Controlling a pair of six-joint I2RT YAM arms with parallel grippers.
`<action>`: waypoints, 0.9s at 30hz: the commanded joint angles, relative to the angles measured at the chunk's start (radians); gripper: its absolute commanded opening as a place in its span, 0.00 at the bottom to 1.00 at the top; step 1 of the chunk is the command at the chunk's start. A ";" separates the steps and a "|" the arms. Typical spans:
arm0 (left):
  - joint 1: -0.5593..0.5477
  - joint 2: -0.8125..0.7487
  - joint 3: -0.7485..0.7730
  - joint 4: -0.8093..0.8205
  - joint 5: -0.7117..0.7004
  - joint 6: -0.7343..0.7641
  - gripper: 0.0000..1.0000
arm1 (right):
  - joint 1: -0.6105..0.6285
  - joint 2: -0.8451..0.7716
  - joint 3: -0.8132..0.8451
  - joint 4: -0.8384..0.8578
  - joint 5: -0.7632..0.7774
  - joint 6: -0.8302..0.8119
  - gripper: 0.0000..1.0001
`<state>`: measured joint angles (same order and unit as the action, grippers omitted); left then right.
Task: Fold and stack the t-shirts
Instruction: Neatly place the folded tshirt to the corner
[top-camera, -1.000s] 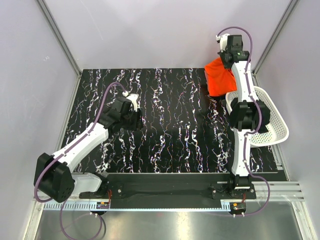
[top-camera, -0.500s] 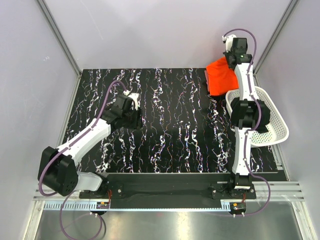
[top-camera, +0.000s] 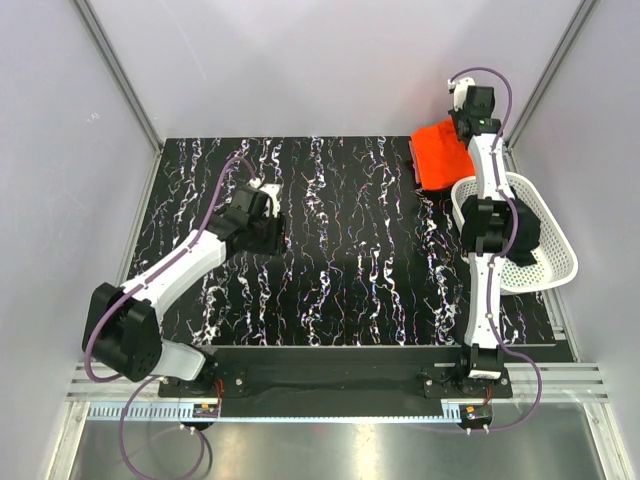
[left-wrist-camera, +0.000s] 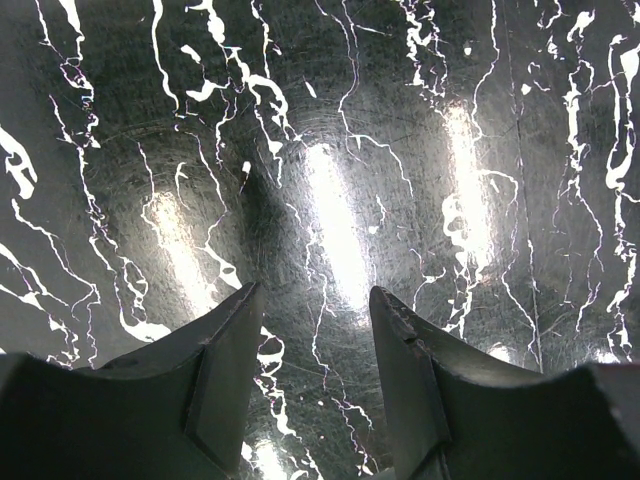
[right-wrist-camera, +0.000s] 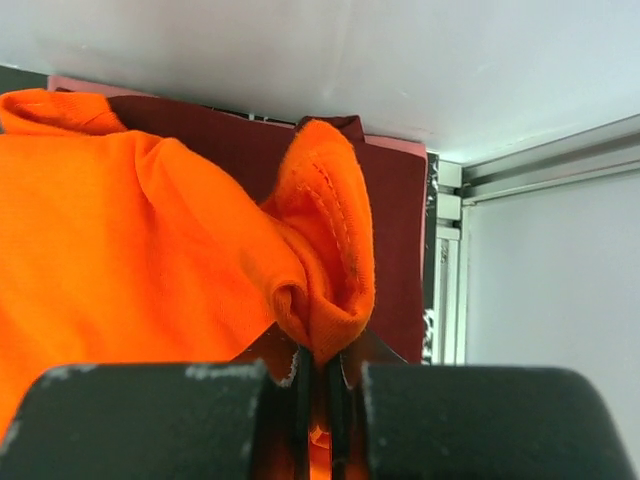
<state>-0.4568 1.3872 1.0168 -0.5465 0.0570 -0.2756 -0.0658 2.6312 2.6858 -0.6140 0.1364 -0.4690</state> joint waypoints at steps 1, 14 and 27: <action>0.007 0.022 0.049 -0.001 0.010 0.019 0.52 | -0.011 0.041 0.074 0.098 -0.008 0.023 0.00; 0.013 0.145 0.158 -0.047 0.012 0.032 0.52 | -0.065 0.124 0.069 0.229 0.048 0.053 0.22; 0.012 0.131 0.172 -0.046 0.023 0.001 0.52 | -0.111 0.087 0.063 0.421 0.158 0.131 0.67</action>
<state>-0.4496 1.5528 1.1572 -0.6075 0.0574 -0.2626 -0.1612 2.7689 2.7132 -0.2935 0.2474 -0.3782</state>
